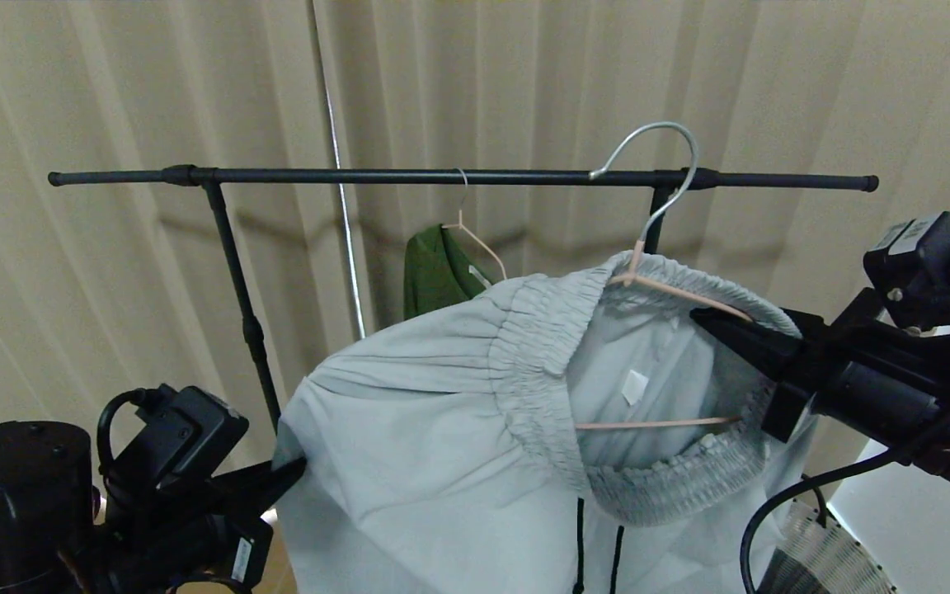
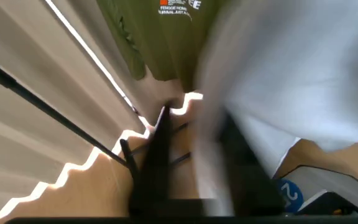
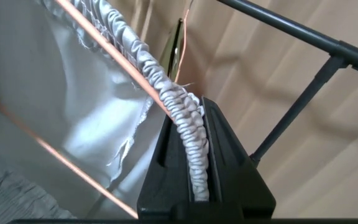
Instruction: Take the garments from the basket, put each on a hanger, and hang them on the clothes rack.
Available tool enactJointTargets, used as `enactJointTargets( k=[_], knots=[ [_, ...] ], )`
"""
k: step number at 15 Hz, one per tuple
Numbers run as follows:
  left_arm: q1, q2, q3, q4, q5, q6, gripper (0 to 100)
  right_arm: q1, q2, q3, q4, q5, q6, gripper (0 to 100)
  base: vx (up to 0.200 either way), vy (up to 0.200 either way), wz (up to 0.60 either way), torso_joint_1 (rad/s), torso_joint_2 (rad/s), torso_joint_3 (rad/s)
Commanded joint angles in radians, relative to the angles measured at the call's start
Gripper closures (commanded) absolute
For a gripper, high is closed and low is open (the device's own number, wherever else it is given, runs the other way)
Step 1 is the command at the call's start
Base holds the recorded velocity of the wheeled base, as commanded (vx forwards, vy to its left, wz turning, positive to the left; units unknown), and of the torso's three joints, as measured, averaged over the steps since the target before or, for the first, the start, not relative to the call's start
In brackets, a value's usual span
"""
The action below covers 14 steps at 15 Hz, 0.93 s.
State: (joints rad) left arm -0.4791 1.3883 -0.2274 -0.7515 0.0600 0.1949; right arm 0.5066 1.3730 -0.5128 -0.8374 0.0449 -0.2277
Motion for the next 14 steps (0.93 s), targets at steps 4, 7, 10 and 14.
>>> enactJointTargets(
  k=[4,7,10,14],
  knots=[
    [0.194,0.005,0.042,0.000,0.003,0.037,100,-0.059,0.000,0.008,-0.002,-0.005,-0.004,100,0.000,0.000,0.00,0.000,0.00,0.000],
    [0.209,0.001,0.056,0.000,0.001,0.041,100,-0.065,0.001,0.007,-0.002,-0.005,-0.004,100,0.000,0.000,0.00,0.000,0.00,0.000],
    [0.203,0.000,0.056,0.000,-0.005,0.040,0,-0.065,0.000,0.008,-0.002,-0.007,-0.002,100,0.000,0.000,0.00,0.000,0.00,0.000],
    [0.195,-0.028,0.053,-0.002,-0.003,0.032,0,-0.076,-0.002,0.031,-0.005,-0.008,-0.001,100,0.000,0.000,0.00,0.000,0.00,0.000]
  ],
)
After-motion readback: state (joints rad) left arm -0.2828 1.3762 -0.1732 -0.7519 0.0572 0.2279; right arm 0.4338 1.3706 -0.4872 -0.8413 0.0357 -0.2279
